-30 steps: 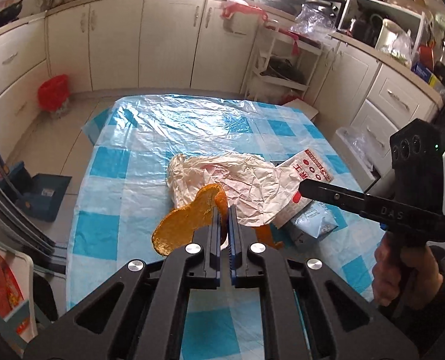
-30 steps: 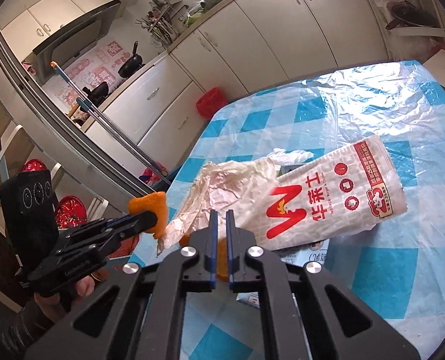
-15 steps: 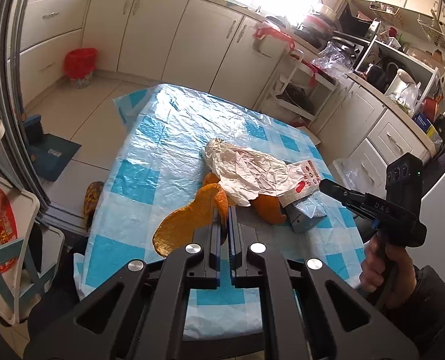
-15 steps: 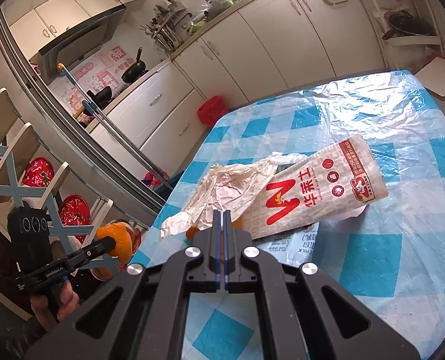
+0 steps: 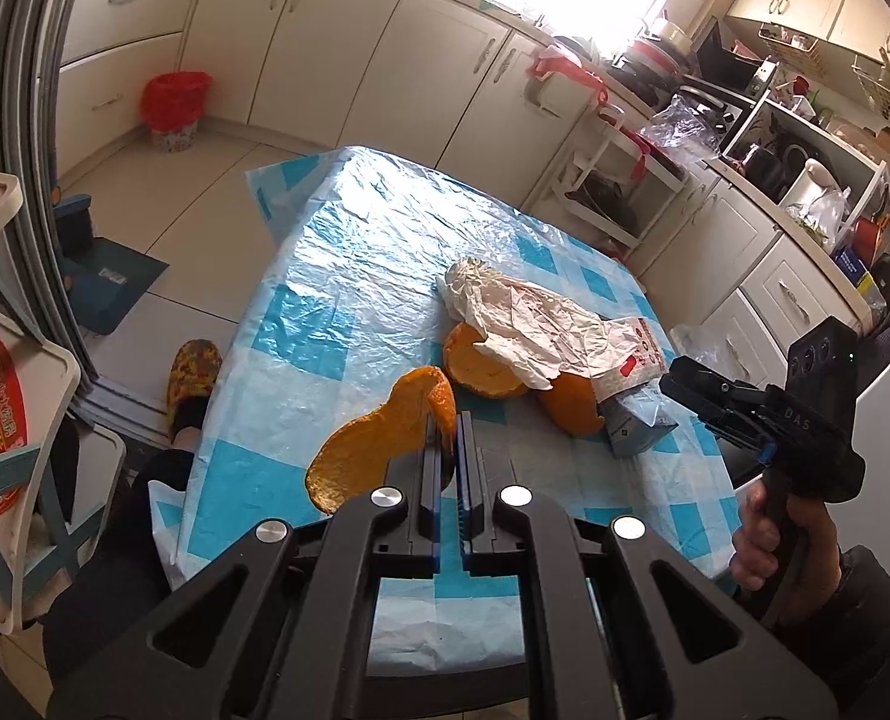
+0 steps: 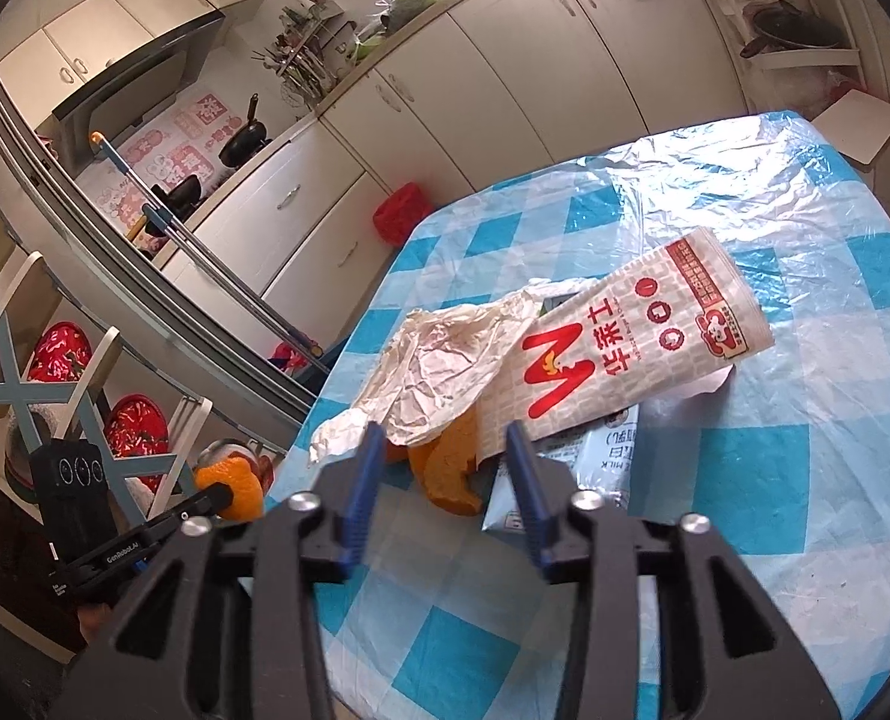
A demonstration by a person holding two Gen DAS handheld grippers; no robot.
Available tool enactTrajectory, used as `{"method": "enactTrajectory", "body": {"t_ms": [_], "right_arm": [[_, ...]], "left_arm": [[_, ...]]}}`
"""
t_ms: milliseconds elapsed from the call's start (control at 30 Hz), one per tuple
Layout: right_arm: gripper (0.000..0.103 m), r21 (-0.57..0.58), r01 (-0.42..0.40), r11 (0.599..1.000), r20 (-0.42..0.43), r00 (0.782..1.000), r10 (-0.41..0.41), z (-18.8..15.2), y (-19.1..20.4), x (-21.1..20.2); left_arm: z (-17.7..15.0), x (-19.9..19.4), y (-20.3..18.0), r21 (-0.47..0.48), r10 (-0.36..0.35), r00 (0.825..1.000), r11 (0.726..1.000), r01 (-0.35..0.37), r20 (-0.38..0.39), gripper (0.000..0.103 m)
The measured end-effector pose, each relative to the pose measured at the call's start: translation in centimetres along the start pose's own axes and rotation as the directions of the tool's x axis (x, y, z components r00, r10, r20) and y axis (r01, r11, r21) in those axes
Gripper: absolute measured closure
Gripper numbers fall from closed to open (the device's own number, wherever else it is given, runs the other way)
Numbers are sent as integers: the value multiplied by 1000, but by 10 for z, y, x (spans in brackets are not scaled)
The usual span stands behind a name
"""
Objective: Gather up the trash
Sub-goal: 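Close the right tool on the crumpled white plastic bag, then lift the plastic bag with the right tool while the left tool lifts the orange peel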
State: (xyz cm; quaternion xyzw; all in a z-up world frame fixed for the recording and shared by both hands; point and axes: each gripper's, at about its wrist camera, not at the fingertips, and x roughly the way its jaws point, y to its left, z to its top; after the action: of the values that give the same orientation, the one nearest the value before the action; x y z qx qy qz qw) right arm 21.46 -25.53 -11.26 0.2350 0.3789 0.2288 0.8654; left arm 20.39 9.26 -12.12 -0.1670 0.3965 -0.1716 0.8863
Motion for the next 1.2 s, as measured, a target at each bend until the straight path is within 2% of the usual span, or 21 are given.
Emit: {"method": "enactTrajectory", "body": {"t_ms": [200, 300, 467, 567, 633, 667, 733, 900, 1200], "right_arm": [[55, -7, 19, 1000, -6, 1000, -19, 2, 5, 6], [55, 28, 25, 999, -12, 1000, -24, 5, 3, 13], [55, 109, 88, 990, -18, 996, -86, 13, -3, 31], [68, 163, 95, 982, -22, 995, -93, 19, -9, 42], [96, 182, 81, 980, -20, 997, -79, 21, -11, 45], [97, 186, 72, 980, -8, 997, -72, 22, -11, 44], [101, 171, 50, 984, 19, 998, -54, 23, -6, 37], [101, 131, -46, 990, 94, 995, 33, 26, 9, 7], [101, 87, -127, 988, 227, 968, 104, 36, 29, -66]], "left_arm": [[-2, 5, 2, -4, -6, 1000, 1000, 6, -9, 99], [-3, 5, 3, -4, -7, 1000, 1000, 7, -5, 99], [-2, 6, 2, -2, -6, 1000, 1000, 6, -8, 99], [-1, 5, -1, 6, -5, 1000, 1000, 5, -7, 99], [-1, 3, -2, 10, -4, 1000, 1000, 4, -4, 99], [-1, 3, -2, 11, -4, 1000, 1000, 4, -2, 99], [-1, 1, -3, 10, -2, 1000, 1000, 2, -3, 99], [1, -1, -8, 18, -4, 1000, 1000, 4, 2, 99], [5, -22, -16, 31, -26, 999, 999, 25, 38, 99]]}}
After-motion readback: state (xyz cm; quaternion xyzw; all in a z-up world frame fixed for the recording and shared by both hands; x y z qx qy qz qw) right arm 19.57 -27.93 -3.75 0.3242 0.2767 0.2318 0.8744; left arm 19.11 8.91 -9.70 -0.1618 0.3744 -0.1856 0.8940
